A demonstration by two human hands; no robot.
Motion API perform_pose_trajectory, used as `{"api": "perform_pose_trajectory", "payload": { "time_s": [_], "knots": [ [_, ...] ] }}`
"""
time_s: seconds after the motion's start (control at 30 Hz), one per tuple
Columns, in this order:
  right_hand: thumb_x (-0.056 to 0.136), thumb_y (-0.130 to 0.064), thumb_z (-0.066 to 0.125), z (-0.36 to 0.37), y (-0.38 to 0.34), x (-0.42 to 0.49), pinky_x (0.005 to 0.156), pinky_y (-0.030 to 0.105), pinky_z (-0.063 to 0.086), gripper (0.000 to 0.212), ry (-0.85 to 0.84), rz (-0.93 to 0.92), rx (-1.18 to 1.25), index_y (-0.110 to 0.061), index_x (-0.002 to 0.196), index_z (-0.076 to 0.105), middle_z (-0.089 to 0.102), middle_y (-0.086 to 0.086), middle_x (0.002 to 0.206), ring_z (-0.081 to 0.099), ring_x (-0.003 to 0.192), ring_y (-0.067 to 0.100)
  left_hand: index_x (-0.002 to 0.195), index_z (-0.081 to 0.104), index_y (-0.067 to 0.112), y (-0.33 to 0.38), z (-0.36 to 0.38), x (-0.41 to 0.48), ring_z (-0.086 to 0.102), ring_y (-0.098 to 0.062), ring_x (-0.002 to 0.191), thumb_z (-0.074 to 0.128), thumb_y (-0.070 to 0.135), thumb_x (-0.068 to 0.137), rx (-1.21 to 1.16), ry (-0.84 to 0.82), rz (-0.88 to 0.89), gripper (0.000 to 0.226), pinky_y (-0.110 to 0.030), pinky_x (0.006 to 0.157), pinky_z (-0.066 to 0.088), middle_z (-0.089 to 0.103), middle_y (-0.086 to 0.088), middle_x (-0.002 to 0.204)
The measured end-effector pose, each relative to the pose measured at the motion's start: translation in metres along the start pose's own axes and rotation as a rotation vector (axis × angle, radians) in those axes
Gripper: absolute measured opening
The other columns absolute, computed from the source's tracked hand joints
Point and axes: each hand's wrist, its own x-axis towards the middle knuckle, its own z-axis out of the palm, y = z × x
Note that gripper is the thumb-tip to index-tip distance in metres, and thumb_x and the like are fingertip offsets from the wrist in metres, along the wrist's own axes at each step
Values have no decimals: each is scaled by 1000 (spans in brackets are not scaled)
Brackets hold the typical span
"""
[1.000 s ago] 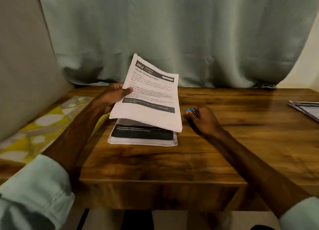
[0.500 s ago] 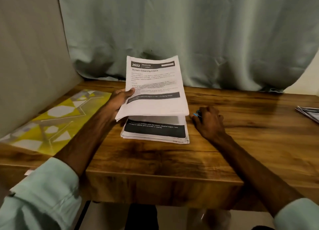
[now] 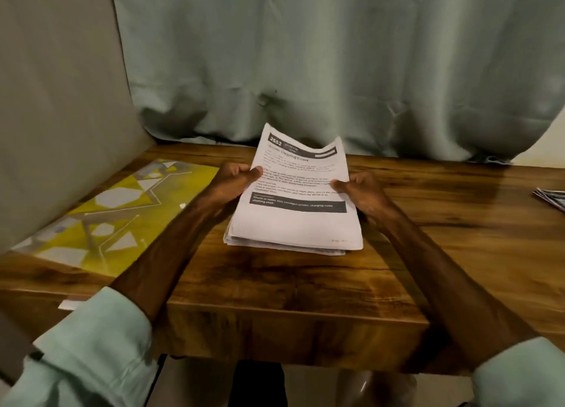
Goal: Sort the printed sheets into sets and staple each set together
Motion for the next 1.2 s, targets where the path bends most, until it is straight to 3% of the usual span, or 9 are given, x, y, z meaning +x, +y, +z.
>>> {"api": "perform_pose_trajectory", "payload": {
  "time_s": [0.13, 0.27, 0.37, 0.5, 0.6, 0.73, 0.9, 1.07, 1.2],
  "knots": [
    [92, -14, 75, 0, 7, 15, 52, 26, 58, 20, 25, 23, -106, 1, 104, 72, 78, 5, 96, 77, 70, 16, 107, 74, 0, -4, -12, 5, 78, -18, 76, 71, 15, 96, 143, 129, 38, 19, -26, 58, 59, 79, -10, 97],
    [87, -15, 81, 1, 6, 27, 66, 44, 65, 19, 40, -37, -271, 3, 93, 75, 79, 9, 84, 77, 71, 29, 98, 77, 5, -11, -20, 11, 77, -15, 73, 77, 19, 92, 265, 279, 63, 15, -26, 60, 58, 79, -3, 93],
    [84, -12, 82, 4, 8, 34, 48, 30, 56, 15, 40, -79, -374, 2, 85, 76, 76, 15, 76, 68, 53, 23, 92, 79, 8, -15, -22, 13, 71, -7, 70, 80, 19, 89, 425, 358, 143, 11, -17, 57, 51, 75, 4, 87],
    [73, -7, 90, 3, 18, 43, 67, 31, 58, 15, 90, -131, -628, -7, 81, 77, 76, 6, 87, 70, 74, 15, 88, 82, 12, -24, -32, 22, 70, -17, 79, 86, 32, 82, 732, 408, 184, 21, -26, 68, 48, 78, -3, 91],
    [77, -7, 86, -6, 25, 40, 65, 24, 53, 10, 89, -197, -677, -10, 81, 77, 75, 3, 87, 68, 76, 13, 91, 82, 9, -28, -34, 24, 66, -15, 78, 86, 34, 81, 806, 376, 194, 27, -27, 68, 46, 78, -6, 96],
    [83, -18, 82, -15, 27, 30, 66, 34, 61, 6, 90, -209, -621, -13, 79, 80, 77, 0, 78, 72, 70, 16, 86, 81, 8, -32, -29, 28, 72, -19, 80, 90, 24, 78, 678, 419, 152, 20, -34, 74, 59, 78, -6, 95],
    [90, -13, 75, -13, 26, 13, 39, 10, 38, 10, 70, -142, -476, -6, 85, 78, 74, 4, 74, 60, 45, -3, 78, 79, 7, -35, -25, 28, 77, -25, 75, 90, 9, 74, 299, 413, 73, 12, -49, 75, 65, 79, -6, 85],
    [95, -21, 72, -9, 36, 3, 45, 21, 46, 22, 78, -71, -332, -4, 80, 75, 73, 14, 73, 62, 52, 14, 92, 77, -3, -30, -21, 27, 77, -37, 86, 86, 4, 78, -47, 372, -46, 19, -55, 83, 62, 78, -17, 91],
    [97, -27, 69, -5, 36, 1, 47, 25, 50, 29, 100, -54, -257, -2, 83, 73, 74, 12, 76, 64, 53, 14, 106, 74, -6, -23, -19, 25, 76, -37, 93, 80, 2, 84, -244, 321, -80, 25, -51, 91, 60, 78, -18, 96]
  ]
}}
